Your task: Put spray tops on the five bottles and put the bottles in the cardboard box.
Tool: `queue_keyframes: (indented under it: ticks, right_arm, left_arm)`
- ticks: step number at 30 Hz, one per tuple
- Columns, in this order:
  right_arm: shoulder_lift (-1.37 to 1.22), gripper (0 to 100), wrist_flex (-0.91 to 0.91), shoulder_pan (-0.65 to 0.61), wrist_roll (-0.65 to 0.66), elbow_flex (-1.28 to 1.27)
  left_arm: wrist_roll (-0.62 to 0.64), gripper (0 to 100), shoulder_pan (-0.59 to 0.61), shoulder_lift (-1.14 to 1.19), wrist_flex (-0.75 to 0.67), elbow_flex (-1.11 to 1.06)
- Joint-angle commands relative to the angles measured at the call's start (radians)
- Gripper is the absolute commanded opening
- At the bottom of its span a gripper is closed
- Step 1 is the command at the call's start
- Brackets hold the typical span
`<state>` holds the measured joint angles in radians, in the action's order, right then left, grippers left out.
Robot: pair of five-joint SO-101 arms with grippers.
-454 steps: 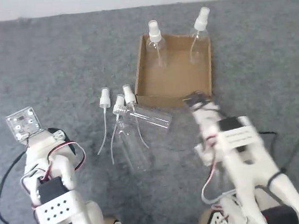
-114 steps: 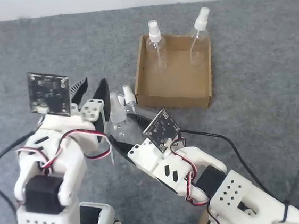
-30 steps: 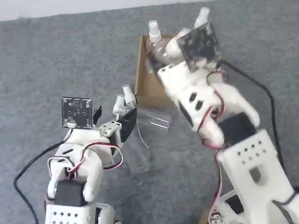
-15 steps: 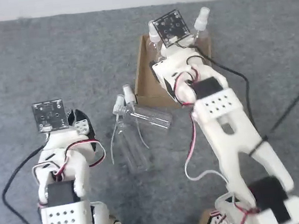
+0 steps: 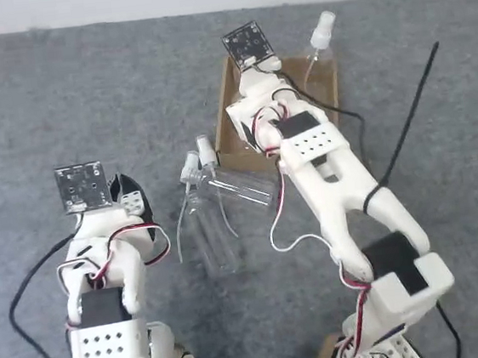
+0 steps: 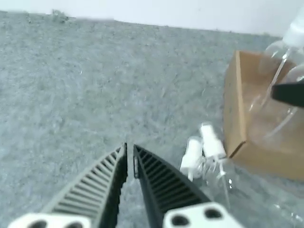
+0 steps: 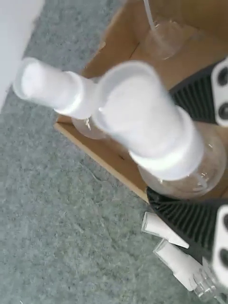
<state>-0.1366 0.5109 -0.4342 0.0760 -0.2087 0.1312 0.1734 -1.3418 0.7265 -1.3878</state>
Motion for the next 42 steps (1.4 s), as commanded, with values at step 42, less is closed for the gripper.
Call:
queue_keyframes:
  ticks: [42]
  right_arm:
    - [-0.087,14.9,-0.076,-0.015,-0.005,0.058]
  left_arm:
    - [0.0,1,0.0,-0.015,-0.025,0.01]
